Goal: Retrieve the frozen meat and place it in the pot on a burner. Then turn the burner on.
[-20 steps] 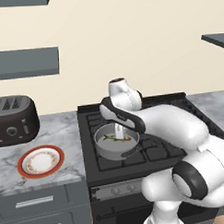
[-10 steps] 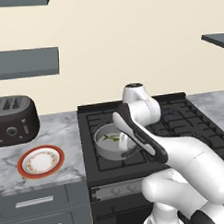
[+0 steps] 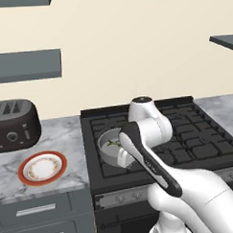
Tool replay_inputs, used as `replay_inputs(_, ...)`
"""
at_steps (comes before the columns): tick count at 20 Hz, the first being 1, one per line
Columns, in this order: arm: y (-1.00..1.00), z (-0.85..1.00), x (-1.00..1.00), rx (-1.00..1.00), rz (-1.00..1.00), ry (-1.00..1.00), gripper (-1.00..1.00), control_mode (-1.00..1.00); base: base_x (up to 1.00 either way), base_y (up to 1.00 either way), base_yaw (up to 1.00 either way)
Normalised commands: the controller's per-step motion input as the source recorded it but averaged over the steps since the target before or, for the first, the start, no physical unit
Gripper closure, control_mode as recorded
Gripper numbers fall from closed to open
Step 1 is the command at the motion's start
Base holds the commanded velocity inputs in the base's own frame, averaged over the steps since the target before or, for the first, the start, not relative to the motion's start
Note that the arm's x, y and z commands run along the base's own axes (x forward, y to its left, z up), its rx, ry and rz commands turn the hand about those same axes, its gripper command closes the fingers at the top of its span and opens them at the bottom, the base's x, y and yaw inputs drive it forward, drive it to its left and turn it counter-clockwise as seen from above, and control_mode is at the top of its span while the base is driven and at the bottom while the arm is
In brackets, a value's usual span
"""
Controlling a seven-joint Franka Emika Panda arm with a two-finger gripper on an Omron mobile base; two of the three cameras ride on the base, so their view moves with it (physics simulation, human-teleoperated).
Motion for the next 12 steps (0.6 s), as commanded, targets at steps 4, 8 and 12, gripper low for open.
replay_inputs(4,0.08,-0.32,-0.70,0.01,-0.52,-0.23,-1.00,-1.00,0.00,0.00,0.00)
replay_inputs(8,0.44,-0.57,-0.40,0.08,-0.59,-0.37,-1.00,-1.00,0.00,0.00,0.00)
replay_inputs(12,0.37,-0.77,-0.51,0.23,-0.55,-0.65,-1.00,-1.00,0.00,0.00,0.00)
